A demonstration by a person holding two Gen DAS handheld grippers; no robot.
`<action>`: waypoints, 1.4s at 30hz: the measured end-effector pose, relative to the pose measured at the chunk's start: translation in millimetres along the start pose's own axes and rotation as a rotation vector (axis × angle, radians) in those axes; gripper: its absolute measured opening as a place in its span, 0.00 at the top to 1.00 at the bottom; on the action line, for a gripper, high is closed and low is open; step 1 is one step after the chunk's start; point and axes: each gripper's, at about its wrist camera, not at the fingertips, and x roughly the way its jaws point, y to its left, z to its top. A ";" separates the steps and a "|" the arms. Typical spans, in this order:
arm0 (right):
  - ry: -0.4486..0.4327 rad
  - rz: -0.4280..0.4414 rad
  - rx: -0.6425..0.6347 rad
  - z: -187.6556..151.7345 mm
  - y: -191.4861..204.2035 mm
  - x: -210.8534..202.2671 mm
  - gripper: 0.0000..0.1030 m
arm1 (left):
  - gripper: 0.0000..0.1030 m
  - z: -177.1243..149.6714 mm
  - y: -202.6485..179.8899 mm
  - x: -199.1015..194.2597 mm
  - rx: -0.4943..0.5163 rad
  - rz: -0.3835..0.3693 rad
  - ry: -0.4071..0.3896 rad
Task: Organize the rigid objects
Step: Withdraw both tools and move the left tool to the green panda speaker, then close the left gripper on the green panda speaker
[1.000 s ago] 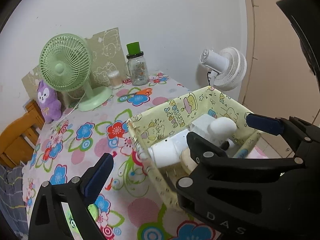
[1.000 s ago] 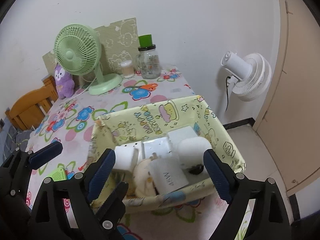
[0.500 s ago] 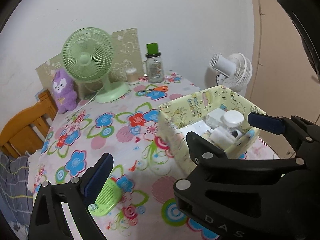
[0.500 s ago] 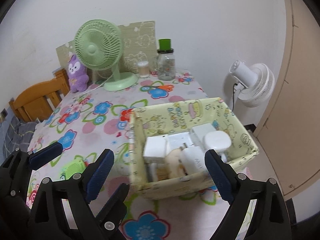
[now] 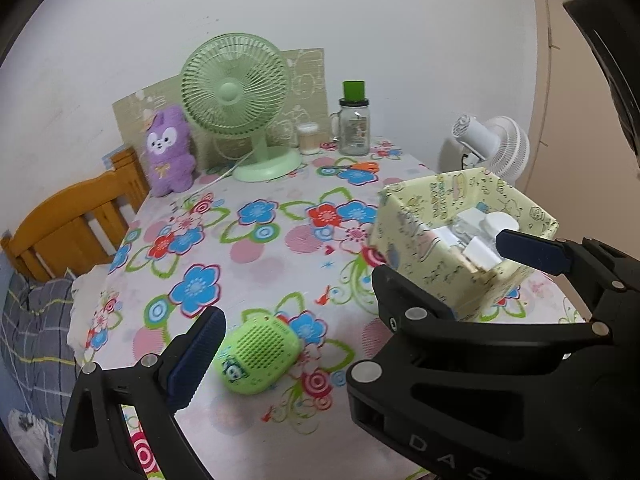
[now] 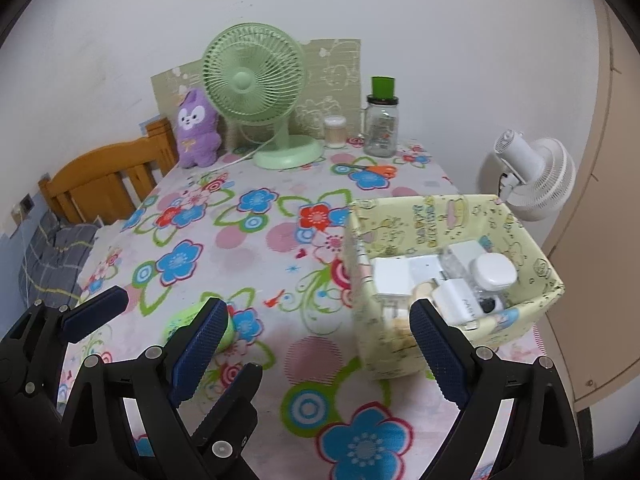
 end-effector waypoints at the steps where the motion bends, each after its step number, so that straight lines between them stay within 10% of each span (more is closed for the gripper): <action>1: 0.000 0.002 -0.002 -0.8 2.7 0.2 0.09 | 0.02 -1.7 3.0 -0.5 -0.003 0.002 0.000; 42: 0.128 0.074 -0.096 -25.0 62.9 95.2 0.09 | 0.02 -47.4 82.6 90.7 -0.146 0.061 0.172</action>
